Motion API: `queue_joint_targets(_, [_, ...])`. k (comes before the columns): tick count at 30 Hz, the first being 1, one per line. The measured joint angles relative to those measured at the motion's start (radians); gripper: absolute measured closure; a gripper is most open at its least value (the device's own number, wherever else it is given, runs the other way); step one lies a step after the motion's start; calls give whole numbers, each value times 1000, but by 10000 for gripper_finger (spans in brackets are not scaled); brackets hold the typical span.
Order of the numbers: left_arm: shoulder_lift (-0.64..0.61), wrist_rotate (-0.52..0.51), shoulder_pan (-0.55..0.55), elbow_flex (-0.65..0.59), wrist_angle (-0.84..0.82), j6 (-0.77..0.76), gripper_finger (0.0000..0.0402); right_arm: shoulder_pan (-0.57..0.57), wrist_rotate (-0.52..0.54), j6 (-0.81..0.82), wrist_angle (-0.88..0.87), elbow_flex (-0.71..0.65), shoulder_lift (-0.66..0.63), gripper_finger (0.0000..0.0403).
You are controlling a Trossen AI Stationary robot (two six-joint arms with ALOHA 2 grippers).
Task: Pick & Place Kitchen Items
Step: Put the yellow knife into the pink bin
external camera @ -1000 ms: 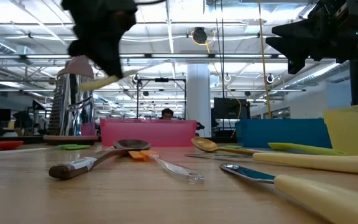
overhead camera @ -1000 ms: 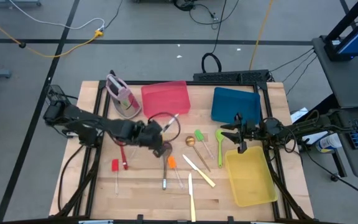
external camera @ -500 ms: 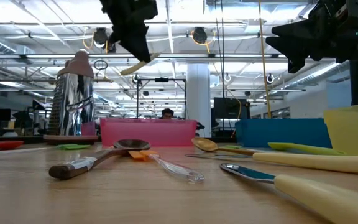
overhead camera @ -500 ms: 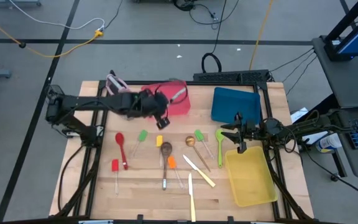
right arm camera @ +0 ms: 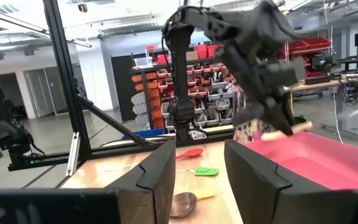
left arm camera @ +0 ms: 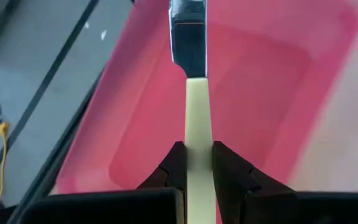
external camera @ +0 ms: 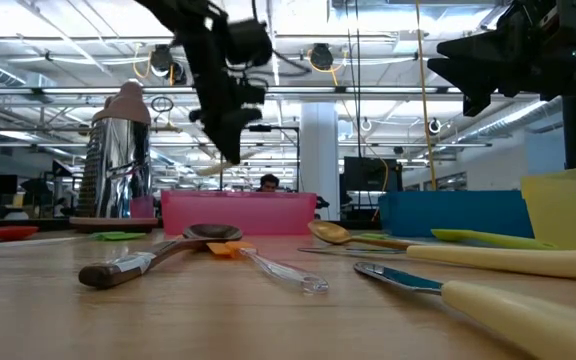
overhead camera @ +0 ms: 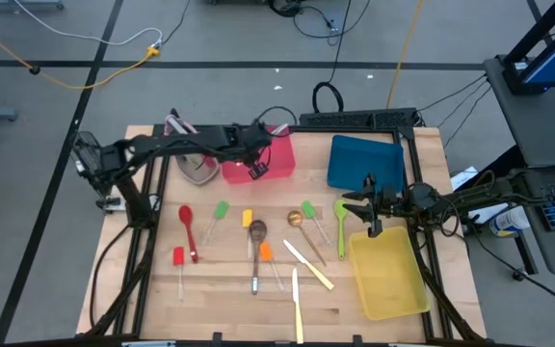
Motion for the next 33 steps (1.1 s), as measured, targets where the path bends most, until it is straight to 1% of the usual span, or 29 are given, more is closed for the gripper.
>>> queue_joint_targets(5, [94,14,26,0,-10,10,348,0,-1,-20,-4,0,0,273])
queue_joint_targets(12, [196,62,51,0,-19,32,359,0,-2,-20,-8,0,0,273])
queue_joint_targets(14, [215,89,56,0,-23,42,357,0,-2,-20,-7,0,0,273])
queue_joint_targets(16, [232,93,55,0,-28,51,350,0,-2,-20,-7,0,0,273])
queue_joint_targets(21, [238,96,55,-1,-29,58,342,0,-2,-20,-7,0,0,273])
queue_joint_targets(33, [238,107,52,-1,-30,58,340,0,-2,-20,-8,0,0,273])
